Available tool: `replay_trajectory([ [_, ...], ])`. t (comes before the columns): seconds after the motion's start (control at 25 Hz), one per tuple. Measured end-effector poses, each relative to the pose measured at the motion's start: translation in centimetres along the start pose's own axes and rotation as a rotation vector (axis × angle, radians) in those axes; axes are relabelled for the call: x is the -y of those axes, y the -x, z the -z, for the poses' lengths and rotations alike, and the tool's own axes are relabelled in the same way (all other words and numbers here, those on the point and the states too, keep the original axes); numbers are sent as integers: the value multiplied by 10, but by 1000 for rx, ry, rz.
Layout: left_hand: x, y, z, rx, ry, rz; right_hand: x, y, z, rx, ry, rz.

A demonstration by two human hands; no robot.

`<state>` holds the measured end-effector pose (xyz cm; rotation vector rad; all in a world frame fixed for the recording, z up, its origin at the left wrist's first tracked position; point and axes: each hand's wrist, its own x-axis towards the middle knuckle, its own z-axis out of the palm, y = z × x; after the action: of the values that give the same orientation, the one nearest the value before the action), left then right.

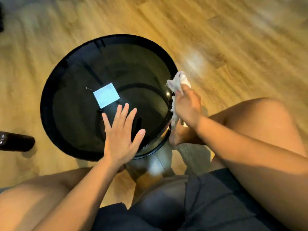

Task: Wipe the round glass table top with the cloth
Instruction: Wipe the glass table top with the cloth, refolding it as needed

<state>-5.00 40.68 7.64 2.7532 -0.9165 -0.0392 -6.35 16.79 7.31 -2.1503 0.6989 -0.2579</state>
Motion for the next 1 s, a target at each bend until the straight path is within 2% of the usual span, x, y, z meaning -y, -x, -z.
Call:
replay_trajectory([
  [0.08,-19,-18,-4,25,-25,-44,1,43,2,107,19,12],
  [0.2,-36,-24,-13,71,-54,-122,-11,45,-7,80,97,-7],
  [0.28,-38,-22,-15,62,-70,-91,-13,23,-9,61,132,-29],
  [0.36,-38,-24,-19,30,-51,-6,-11,-15,-7,64,72,-31],
  [0.44,-38,-28,-20,9,-2,3,-4,-56,-2,108,-42,-31],
  [0.56,-37,-32,-22,43,-21,-48,4,-116,0,174,-373,-190],
  [0.68,-39,-35,-21,75,-13,-12,8,-131,-2,211,-388,-250],
  [0.88,-44,-35,-20,53,-14,6,1,-80,-7,151,-208,-226],
  [1.0,-40,-33,-22,13,-55,2,6,-23,-14,143,-179,-352],
])
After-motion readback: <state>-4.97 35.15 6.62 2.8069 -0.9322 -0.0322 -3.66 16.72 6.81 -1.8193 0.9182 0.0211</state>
